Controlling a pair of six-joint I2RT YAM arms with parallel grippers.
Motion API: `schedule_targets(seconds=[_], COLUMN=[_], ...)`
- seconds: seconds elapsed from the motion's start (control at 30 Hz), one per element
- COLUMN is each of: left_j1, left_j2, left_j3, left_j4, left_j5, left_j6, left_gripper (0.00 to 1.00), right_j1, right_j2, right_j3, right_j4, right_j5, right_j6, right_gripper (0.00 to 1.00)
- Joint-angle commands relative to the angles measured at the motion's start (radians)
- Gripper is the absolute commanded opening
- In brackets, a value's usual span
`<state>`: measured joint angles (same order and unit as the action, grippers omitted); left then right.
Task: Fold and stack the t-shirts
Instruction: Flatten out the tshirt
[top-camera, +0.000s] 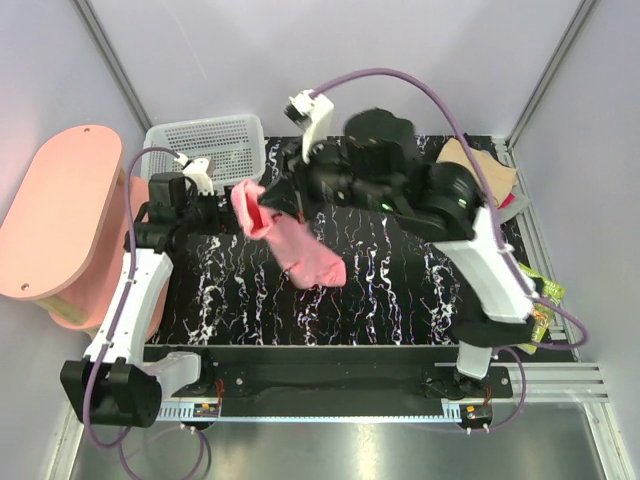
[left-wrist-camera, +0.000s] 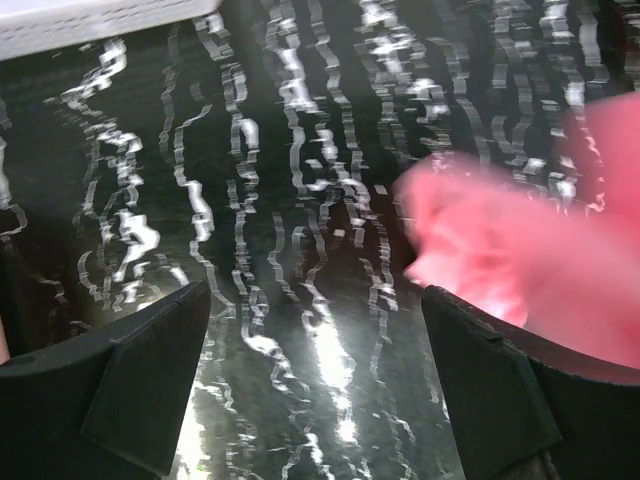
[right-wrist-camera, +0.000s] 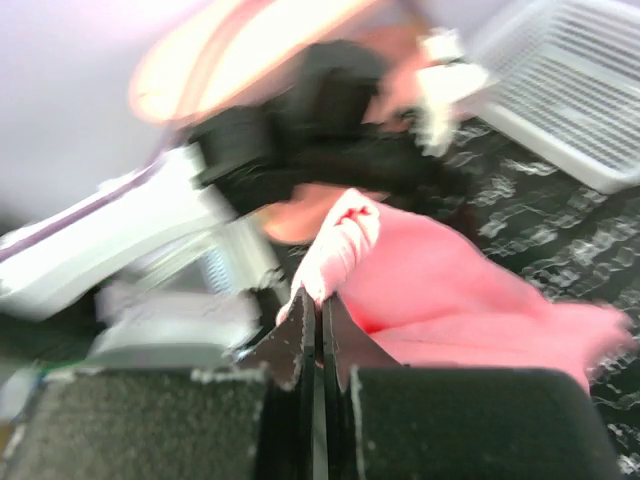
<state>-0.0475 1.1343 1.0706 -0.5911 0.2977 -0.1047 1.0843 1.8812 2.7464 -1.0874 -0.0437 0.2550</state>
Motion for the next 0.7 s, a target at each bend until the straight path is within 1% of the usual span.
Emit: schedule_targets(seconds=[0.0, 0.03, 0.07, 0.1, 0.17, 0.2, 0.23, 0.27, 0.3, 0.33, 0.37, 0.4, 0.43, 0.47, 0.5, 0.53, 0.57, 0.63, 0.67], left_j1=[0.017, 0.026, 0.035, 0.046, 0.092, 0.106, 0.106, 0.107, 0.107, 0.107, 0.107, 0.107, 0.107, 0.107, 0.104, 0.103, 0.098, 0.071, 0.019], left_j2=[-0.018, -0.018, -0.018, -0.021, -0.033, -0.041, -0.059, -0.068, -0.074, -0.080, -0.090, -0.091, -0.096, -0.106, -0.111, -0.117, -0.129, -0.142, -0.148], left_j3=[-0.029, -0.026, -0.029, -0.031, -0.040, -0.044, -0.055, -0.058, -0.063, -0.064, -0.061, -0.058, -0.049, -0.043, -0.028, -0.018, -0.009, 0.028, 0.043], left_j4=[0.025, 0.028, 0.031, 0.034, 0.034, 0.034, 0.034, 0.036, 0.037, 0.037, 0.037, 0.036, 0.034, 0.030, 0.027, 0.022, 0.017, -0.006, -0.016], left_j5=[0.083, 0.104, 0.110, 0.115, 0.142, 0.146, 0.147, 0.149, 0.149, 0.152, 0.152, 0.156, 0.179, 0.193, 0.210, 0.236, 0.251, 0.316, 0.326], left_j6=[-0.049, -0.070, -0.079, -0.085, -0.092, -0.090, -0.084, -0.079, -0.079, -0.076, -0.075, -0.075, -0.072, -0.067, -0.059, -0.055, -0.049, -0.014, 0.002], left_gripper=[0.92, 0.92, 0.92, 0.92, 0.92, 0.92, 0.92, 0.92, 0.92, 0.92, 0.92, 0.92, 0.91, 0.91, 0.91, 0.91, 0.90, 0.89, 0.89], right_j1=[0.087, 0.092, 0.101, 0.133, 0.160, 0.161, 0.161, 0.161, 0.160, 0.134, 0.097, 0.041, -0.084, -0.140, -0.176, -0.199, -0.240, -0.280, -0.325], right_j2=[-0.238, -0.222, -0.194, -0.126, -0.077, -0.085, -0.108, -0.146, -0.222, -0.256, -0.281, -0.319, -0.339, -0.356, -0.375, -0.376, -0.370, -0.337, -0.323], right_j3=[-0.123, -0.116, -0.034, 0.025, 0.170, 0.174, 0.150, 0.033, -0.041, -0.110, -0.214, -0.258, -0.345, -0.394, -0.439, -0.517, -0.546, -0.620, -0.637], right_j4=[0.190, 0.181, 0.158, 0.085, 0.009, -0.029, -0.032, -0.025, 0.001, 0.010, 0.006, -0.012, -0.019, -0.016, -0.005, 0.000, -0.002, -0.002, -0.002], right_j5=[-0.122, -0.149, -0.157, -0.153, -0.047, -0.001, 0.146, 0.245, 0.346, 0.517, 0.556, 0.548, 0.507, 0.470, 0.463, 0.476, 0.482, 0.510, 0.501], right_j6=[-0.019, -0.008, 0.000, -0.006, -0.023, -0.032, -0.036, -0.040, -0.063, -0.068, -0.062, -0.015, 0.019, 0.045, 0.064, 0.064, 0.061, 0.061, 0.061], right_gripper=[0.00, 0.00, 0.00, 0.00, 0.00, 0.00, 0.00, 0.00, 0.00, 0.00, 0.00, 0.00, 0.00, 0.00, 0.00, 0.00, 0.00, 0.00, 0.00])
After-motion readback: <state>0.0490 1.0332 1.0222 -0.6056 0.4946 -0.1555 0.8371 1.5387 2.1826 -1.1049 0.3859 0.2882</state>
